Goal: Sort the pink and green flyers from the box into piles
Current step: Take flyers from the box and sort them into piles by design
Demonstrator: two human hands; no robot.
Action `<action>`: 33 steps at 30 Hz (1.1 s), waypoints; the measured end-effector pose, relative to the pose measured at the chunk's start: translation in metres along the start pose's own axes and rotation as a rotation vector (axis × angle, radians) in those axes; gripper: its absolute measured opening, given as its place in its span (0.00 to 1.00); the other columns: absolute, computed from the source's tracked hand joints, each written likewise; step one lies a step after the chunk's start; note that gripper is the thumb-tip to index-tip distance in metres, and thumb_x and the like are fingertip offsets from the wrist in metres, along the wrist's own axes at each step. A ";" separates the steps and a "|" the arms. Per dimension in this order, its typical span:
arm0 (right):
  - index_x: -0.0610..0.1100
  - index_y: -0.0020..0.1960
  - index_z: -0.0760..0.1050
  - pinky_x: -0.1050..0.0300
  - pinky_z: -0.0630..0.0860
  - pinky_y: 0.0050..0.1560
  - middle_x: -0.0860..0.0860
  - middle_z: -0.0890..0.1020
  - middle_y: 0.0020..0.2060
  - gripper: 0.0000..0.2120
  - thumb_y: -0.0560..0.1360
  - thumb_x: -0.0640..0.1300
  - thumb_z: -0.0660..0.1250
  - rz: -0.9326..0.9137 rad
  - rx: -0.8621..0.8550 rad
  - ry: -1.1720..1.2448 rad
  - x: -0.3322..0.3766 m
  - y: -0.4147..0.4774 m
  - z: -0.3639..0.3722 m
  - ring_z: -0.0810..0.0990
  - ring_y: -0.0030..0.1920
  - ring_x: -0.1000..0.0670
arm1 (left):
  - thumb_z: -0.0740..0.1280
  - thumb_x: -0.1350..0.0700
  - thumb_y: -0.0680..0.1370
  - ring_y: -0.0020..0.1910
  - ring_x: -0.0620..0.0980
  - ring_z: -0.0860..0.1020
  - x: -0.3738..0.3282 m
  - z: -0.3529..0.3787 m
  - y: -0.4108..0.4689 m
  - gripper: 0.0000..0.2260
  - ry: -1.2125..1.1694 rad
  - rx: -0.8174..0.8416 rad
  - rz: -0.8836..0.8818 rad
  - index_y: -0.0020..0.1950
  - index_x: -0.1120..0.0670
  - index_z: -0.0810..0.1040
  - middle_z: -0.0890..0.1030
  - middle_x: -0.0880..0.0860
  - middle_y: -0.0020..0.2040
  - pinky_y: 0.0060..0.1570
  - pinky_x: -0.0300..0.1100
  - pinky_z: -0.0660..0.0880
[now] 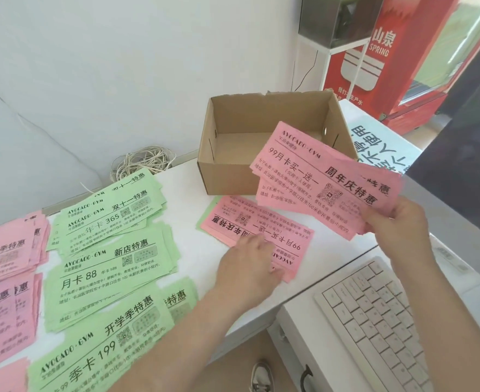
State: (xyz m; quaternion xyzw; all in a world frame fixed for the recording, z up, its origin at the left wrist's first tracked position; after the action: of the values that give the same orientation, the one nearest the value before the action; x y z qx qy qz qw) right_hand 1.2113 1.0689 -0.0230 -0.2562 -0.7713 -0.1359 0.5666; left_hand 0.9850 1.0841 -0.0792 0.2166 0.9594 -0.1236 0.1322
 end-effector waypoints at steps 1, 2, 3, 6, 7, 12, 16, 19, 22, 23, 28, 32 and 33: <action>0.52 0.43 0.76 0.54 0.77 0.41 0.56 0.82 0.38 0.15 0.75 0.32 0.64 0.011 0.000 -0.021 -0.004 -0.003 0.002 0.81 0.33 0.50 | 0.62 0.41 0.75 0.69 0.54 0.62 -0.012 0.009 0.007 0.25 0.086 0.030 -0.002 0.67 0.54 0.68 0.66 0.53 0.70 0.67 0.48 0.63; 0.51 0.45 0.77 0.55 0.77 0.40 0.54 0.83 0.38 0.12 0.76 0.33 0.64 0.022 0.004 -0.049 -0.008 -0.007 0.003 0.81 0.31 0.50 | 0.62 0.40 0.74 0.69 0.57 0.61 -0.021 0.015 0.012 0.28 0.135 0.024 -0.027 0.67 0.55 0.66 0.64 0.56 0.71 0.66 0.52 0.63; 0.49 0.47 0.77 0.56 0.77 0.38 0.53 0.83 0.37 0.10 0.76 0.35 0.63 0.031 0.004 -0.088 -0.012 -0.010 0.005 0.81 0.29 0.50 | 0.62 0.41 0.74 0.68 0.59 0.62 -0.026 0.019 0.018 0.28 0.163 -0.002 -0.051 0.67 0.57 0.65 0.65 0.59 0.70 0.65 0.54 0.65; 0.49 0.48 0.76 0.53 0.79 0.36 0.53 0.83 0.36 0.09 0.77 0.38 0.61 0.050 -0.026 -0.191 -0.025 -0.020 0.004 0.81 0.27 0.50 | 0.61 0.46 0.76 0.60 0.60 0.70 -0.033 0.022 0.026 0.21 0.242 -0.066 -0.052 0.63 0.59 0.68 0.72 0.60 0.62 0.56 0.52 0.72; 0.50 0.47 0.76 0.52 0.80 0.36 0.54 0.82 0.38 0.09 0.77 0.38 0.60 0.050 -0.044 -0.196 -0.028 -0.023 0.003 0.81 0.28 0.49 | 0.62 0.48 0.76 0.58 0.60 0.72 -0.034 0.019 0.025 0.19 0.267 -0.072 -0.032 0.61 0.59 0.69 0.74 0.60 0.59 0.53 0.51 0.73; 0.48 0.47 0.77 0.65 0.72 0.26 0.56 0.81 0.42 0.10 0.78 0.37 0.59 0.073 -0.137 -0.023 -0.037 -0.034 -0.004 0.78 0.33 0.50 | 0.60 0.58 0.78 0.52 0.55 0.78 -0.019 -0.005 0.014 0.11 0.074 -0.187 0.069 0.59 0.51 0.75 0.80 0.51 0.54 0.43 0.46 0.71; 0.49 0.48 0.78 0.63 0.73 0.31 0.56 0.82 0.43 0.10 0.79 0.37 0.61 0.180 -0.177 0.212 -0.041 -0.034 -0.009 0.78 0.36 0.52 | 0.68 0.66 0.69 0.50 0.45 0.72 0.024 -0.067 -0.011 0.15 -0.272 -0.540 0.078 0.46 0.46 0.85 0.80 0.42 0.52 0.52 0.40 0.69; 0.48 0.51 0.78 0.64 0.72 0.31 0.56 0.83 0.44 0.09 0.79 0.37 0.61 0.196 -0.159 0.253 -0.041 -0.032 -0.009 0.78 0.38 0.54 | 0.69 0.73 0.69 0.55 0.48 0.72 0.061 -0.115 -0.034 0.24 -0.433 -0.586 -0.174 0.39 0.40 0.82 0.76 0.44 0.58 0.54 0.38 0.68; 0.48 0.52 0.78 0.61 0.72 0.34 0.55 0.82 0.43 0.08 0.80 0.39 0.62 0.173 -0.114 0.224 -0.037 -0.030 -0.005 0.80 0.39 0.53 | 0.66 0.74 0.72 0.49 0.37 0.79 0.087 -0.135 -0.049 0.26 -0.784 -0.497 -0.303 0.36 0.41 0.85 0.83 0.38 0.47 0.47 0.29 0.72; 0.47 0.52 0.78 0.60 0.72 0.34 0.53 0.82 0.43 0.07 0.80 0.40 0.62 0.165 -0.078 0.193 -0.036 -0.029 -0.003 0.79 0.39 0.52 | 0.66 0.73 0.73 0.48 0.41 0.81 0.092 -0.138 -0.054 0.26 -0.828 -0.485 -0.331 0.37 0.41 0.85 0.84 0.37 0.43 0.47 0.33 0.74; 0.46 0.47 0.79 0.57 0.76 0.33 0.46 0.84 0.41 0.06 0.79 0.41 0.63 0.088 0.201 -0.066 -0.027 -0.028 0.016 0.81 0.38 0.46 | 0.67 0.71 0.72 0.54 0.59 0.80 0.101 -0.156 -0.079 0.23 -0.917 -0.301 -0.130 0.54 0.44 0.83 0.84 0.49 0.53 0.57 0.54 0.74; 0.46 0.47 0.79 0.55 0.80 0.36 0.51 0.85 0.38 0.05 0.78 0.44 0.65 0.083 0.379 -0.185 -0.020 -0.032 0.044 0.84 0.38 0.50 | 0.77 0.50 0.66 0.58 0.54 0.80 0.084 -0.165 -0.087 0.24 -1.176 -0.082 0.087 0.61 0.50 0.80 0.81 0.56 0.58 0.55 0.44 0.77; 0.46 0.46 0.79 0.52 0.80 0.39 0.51 0.85 0.38 0.05 0.78 0.45 0.65 0.074 0.404 -0.225 -0.018 -0.032 0.051 0.84 0.39 0.50 | 0.78 0.46 0.65 0.55 0.52 0.81 0.082 -0.164 -0.084 0.22 -1.177 -0.175 0.050 0.57 0.49 0.83 0.83 0.55 0.55 0.52 0.42 0.78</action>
State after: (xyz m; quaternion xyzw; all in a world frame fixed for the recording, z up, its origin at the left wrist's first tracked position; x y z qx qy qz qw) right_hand 1.1567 1.0631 -0.0541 -0.1791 -0.8312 0.0717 0.5214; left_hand 0.8427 1.0902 0.0638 0.1223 0.7262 -0.1399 0.6619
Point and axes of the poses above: each hand's wrist, its own y-axis towards the middle knuckle, its own z-axis out of the palm, x = y × z, the point moved 2 cm from there along y, towards the middle knuckle
